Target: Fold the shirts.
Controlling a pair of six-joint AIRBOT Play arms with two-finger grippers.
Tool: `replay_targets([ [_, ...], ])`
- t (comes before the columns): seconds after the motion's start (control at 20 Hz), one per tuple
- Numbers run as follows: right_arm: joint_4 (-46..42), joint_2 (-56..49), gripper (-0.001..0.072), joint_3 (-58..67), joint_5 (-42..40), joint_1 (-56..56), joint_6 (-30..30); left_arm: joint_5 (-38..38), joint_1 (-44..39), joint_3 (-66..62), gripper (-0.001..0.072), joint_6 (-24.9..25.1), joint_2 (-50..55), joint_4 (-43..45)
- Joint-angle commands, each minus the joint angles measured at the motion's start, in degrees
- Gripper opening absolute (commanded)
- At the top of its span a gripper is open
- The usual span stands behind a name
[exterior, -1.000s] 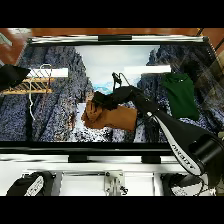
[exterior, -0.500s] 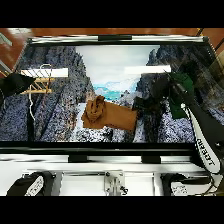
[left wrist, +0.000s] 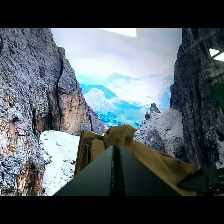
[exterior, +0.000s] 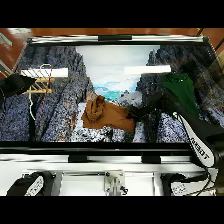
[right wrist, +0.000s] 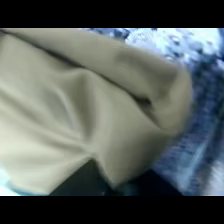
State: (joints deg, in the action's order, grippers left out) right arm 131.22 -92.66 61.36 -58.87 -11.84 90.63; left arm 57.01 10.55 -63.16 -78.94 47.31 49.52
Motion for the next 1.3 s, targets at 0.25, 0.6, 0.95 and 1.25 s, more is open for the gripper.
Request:
replay_targets([
  [0.25,10.1,8.7,0.0062,18.9,-5.7,7.2,11.7,0.0,0.0,0.0,0.0028,-0.4,0.0,0.0],
  [0.6,10.2,12.6,0.0062,39.4,-5.5,17.8,-1.6,0.1,-0.2,0.0,0.0029,-0.4,0.0,-0.2],
  [0.95,7.2,9.4,0.0062,39.9,6.3,24.7,-1.6,0.3,-0.2,0.0,0.0028,-0.4,0.0,-0.2],
  [1.25,8.3,1.1,0.0062,40.0,29.0,22.1,-1.5,0.3,-0.2,0.0,0.0029,-0.2,0.0,-0.2],
])
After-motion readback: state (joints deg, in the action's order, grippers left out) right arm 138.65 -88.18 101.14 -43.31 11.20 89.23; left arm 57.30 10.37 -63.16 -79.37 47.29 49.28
